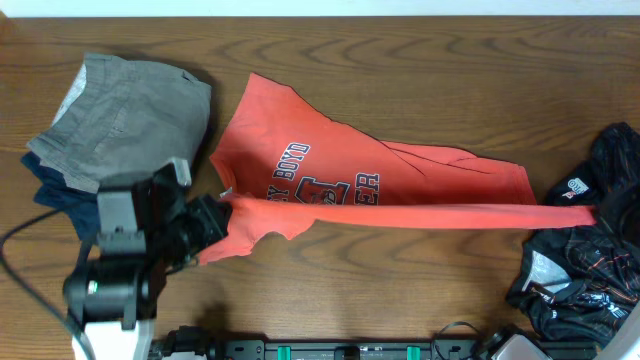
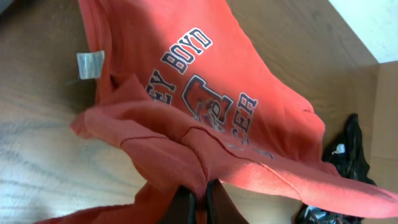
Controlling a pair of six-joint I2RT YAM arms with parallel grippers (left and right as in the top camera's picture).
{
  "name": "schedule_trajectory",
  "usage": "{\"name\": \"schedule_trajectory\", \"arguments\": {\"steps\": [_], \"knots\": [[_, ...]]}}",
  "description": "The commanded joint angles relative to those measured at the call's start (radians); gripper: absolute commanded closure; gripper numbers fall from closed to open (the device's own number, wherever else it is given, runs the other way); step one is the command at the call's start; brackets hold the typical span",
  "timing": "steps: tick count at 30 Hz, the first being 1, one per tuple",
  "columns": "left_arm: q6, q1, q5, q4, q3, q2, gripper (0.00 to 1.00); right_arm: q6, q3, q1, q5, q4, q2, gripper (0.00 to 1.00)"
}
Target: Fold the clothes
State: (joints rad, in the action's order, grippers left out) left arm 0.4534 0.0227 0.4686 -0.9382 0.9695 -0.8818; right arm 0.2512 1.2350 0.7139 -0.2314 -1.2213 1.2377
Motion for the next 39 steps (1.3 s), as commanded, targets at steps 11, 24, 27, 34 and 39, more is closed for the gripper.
{"name": "schedule_trajectory", "arguments": {"steps": [11, 24, 27, 34, 39], "knots": [[0.016, 0.005, -0.080, 0.225, 0.003, -0.443, 0.94, 0.006, 0.019, -0.182, 0.018, 0.230, 0.315, 0.99], [0.015, 0.005, -0.057, 0.339, 0.003, -0.734, 0.83, 0.003, 0.019, -0.290, 0.018, 0.359, 0.624, 0.94], [0.015, 0.005, -0.056, 0.354, 0.004, -0.723, 0.43, 0.003, 0.020, -0.293, 0.018, 0.381, 0.632, 0.82], [-0.004, 0.005, 0.033, 0.342, 0.018, -0.608, 0.39, 0.002, 0.048, -0.278, 0.018, 0.350, 0.543, 0.79], [-0.004, 0.005, 0.032, 0.341, 0.017, -0.550, 0.40, 0.002, 0.048, -0.282, 0.019, 0.341, 0.501, 0.79]]}}
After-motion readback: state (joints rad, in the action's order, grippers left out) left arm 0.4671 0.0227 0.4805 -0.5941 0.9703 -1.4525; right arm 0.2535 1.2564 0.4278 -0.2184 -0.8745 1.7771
